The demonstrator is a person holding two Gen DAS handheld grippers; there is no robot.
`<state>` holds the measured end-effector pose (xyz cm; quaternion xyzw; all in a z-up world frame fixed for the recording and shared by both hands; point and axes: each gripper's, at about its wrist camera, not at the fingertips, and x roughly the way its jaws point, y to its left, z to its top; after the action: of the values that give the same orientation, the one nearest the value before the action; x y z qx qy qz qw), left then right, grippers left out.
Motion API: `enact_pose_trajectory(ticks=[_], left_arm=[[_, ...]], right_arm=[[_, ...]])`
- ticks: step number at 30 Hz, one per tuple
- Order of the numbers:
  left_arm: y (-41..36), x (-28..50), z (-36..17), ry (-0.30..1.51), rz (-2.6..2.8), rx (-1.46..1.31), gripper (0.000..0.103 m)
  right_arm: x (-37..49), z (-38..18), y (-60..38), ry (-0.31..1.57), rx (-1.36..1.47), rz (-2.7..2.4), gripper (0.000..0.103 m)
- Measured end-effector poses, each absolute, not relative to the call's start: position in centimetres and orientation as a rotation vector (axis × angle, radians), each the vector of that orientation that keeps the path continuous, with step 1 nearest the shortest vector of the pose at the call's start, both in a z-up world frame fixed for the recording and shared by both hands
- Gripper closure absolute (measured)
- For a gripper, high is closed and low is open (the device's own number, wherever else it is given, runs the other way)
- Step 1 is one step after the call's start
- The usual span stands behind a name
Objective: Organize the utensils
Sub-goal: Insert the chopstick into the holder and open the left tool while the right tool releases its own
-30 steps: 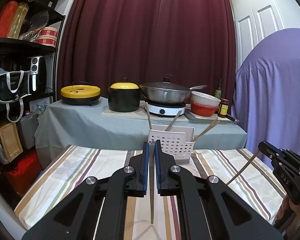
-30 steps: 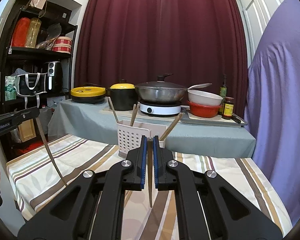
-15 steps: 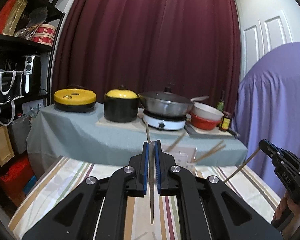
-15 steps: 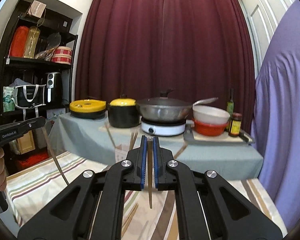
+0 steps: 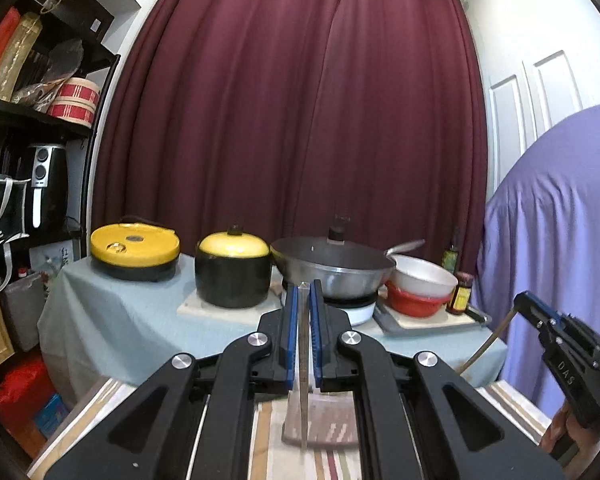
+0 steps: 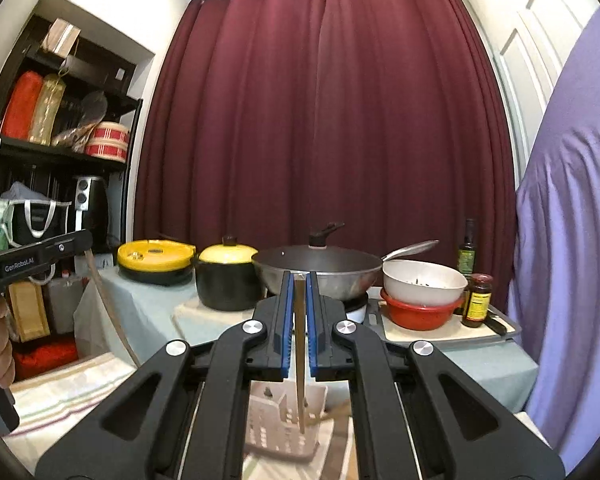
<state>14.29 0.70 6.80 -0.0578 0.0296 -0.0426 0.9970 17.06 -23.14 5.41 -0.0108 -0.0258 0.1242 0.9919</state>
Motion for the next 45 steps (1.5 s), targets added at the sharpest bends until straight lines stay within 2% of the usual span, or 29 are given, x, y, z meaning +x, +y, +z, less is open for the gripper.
enact_pose_trajectory(ticks=[10,24,26,28,29,31,39,45], left_arm=[[-0.1,18.9,9.2,-0.010,-0.069,-0.097,0.096],[-2.0,23.7,4.5,0.117,-0.083,-0.048,0.096],[-2.1,23.9,3.9,0.138,-0.087,-0.043,0.094],[-2.1,24.0,3.4,0.155,-0.086,-0.037,0.087],[-2.0,23.9,3.3,0.160,-0.084,-0.037,0.080],[-1.7,23.4,3.2,0.161,-0.086,-0.045,0.072],[-1.0,19.6,2.2,0.173,-0.075,-0.030,0.067],[-0.3,15.5,-0.6,0.230,-0.059,-0.026,0.067]], right_arm=[[22.0,5.6,-22.9,-0.047,0.014,0.253,0.096],[27.3,1.1,-21.3,0.097,0.015,0.261,0.096],[27.5,0.3,-21.0,0.114,0.012,0.250,0.093],[27.2,-0.1,-20.7,0.118,-0.001,0.243,0.076],[26.9,-0.3,-20.5,0.119,-0.008,0.240,0.074],[26.4,-0.2,-20.4,0.120,-0.016,0.238,0.071],[21.0,-0.3,-20.8,0.113,-0.018,0.211,0.064],[15.7,-3.5,-21.4,0.170,-0.010,0.196,0.060]])
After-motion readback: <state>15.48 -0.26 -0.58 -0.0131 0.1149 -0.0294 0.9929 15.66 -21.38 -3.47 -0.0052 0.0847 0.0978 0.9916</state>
